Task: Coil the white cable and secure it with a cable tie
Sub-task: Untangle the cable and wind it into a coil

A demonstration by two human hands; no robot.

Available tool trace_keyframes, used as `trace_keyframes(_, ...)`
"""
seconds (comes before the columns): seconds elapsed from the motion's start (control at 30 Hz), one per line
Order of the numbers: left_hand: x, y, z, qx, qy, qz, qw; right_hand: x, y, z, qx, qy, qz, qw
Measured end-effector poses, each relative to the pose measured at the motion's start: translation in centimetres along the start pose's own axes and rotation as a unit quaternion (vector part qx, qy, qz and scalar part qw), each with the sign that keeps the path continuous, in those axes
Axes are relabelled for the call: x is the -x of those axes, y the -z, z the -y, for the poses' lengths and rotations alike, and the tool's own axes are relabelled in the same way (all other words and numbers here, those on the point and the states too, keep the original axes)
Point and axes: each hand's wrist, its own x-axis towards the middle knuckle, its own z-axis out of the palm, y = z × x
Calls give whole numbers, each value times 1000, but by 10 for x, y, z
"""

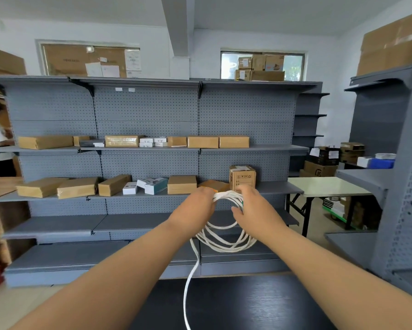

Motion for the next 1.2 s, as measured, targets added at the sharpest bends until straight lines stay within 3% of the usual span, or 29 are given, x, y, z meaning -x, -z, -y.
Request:
trace_keyframes(0.2,-2,2,-16,-73,-35,33,996,0,7,1,72,42,48,995)
trace_keyframes(0.37,11,-1,-18,77,60,-9,995,2,7,-10,56,25,28,998)
trace_keyframes(0.6,22,-21,-24,272,159,-67,947,6,1,-22,-58,-62,-4,996)
trace_keyframes(0.77,23,-24,-29,185,132,-81,971,12,2,-20,-88,-68,0,994)
trace_keyframes(0.93,17,-17,-23,25,75,-56,995,12,9,-8,-26,5,13,1000)
trace_keyframes(1.2,11,2,-8,-132,-24,27,991,10,-2,11,17,51,69,996)
